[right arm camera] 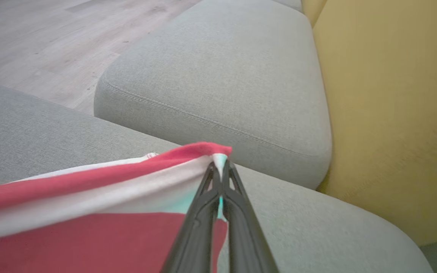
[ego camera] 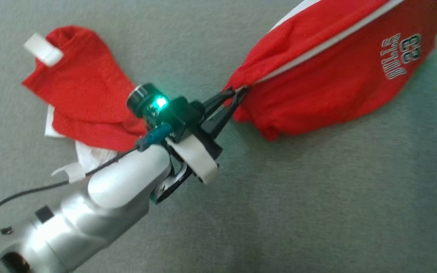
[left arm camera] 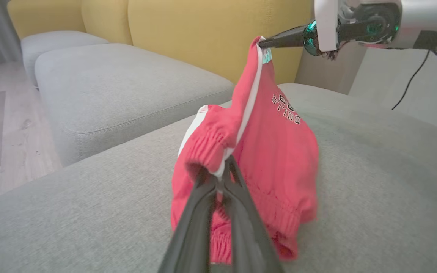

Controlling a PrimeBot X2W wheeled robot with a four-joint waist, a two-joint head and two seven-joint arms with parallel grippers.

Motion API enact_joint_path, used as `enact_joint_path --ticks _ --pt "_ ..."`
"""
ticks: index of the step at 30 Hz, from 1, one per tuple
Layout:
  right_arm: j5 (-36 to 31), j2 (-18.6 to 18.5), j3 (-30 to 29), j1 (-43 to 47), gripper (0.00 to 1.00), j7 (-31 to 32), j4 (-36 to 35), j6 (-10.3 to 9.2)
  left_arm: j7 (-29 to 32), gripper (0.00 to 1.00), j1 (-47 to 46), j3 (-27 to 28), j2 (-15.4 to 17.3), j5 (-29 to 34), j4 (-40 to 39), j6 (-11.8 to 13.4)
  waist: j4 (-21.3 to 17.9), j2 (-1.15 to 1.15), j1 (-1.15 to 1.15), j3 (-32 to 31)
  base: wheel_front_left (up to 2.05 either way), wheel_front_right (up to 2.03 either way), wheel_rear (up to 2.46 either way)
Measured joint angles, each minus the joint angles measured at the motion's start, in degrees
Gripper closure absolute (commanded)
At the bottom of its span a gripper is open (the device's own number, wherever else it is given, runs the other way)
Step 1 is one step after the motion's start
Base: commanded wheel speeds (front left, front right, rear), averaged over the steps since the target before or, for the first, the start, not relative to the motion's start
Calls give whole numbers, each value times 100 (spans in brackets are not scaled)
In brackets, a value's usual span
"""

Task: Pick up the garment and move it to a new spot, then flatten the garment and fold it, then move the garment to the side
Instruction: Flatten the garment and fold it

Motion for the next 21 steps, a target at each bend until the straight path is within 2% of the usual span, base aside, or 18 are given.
enact_joint_path --ticks 10,20,21 --pt "-225 53 211 -611 100 -364 926 0 -131 100 -147 69 -276 -4 259 -99 523 0 -1 555 0 0 0" --pt "-204 164 437 -943 100 -565 1503 0 -208 100 -292 65 -375 12 400 -151 712 0 -1 840 0 0 0" --pt "-198 168 439 -966 63 -588 1546 0 -208 100 -305 64 -382 12 411 -151 717 0 -2 855 0 0 0"
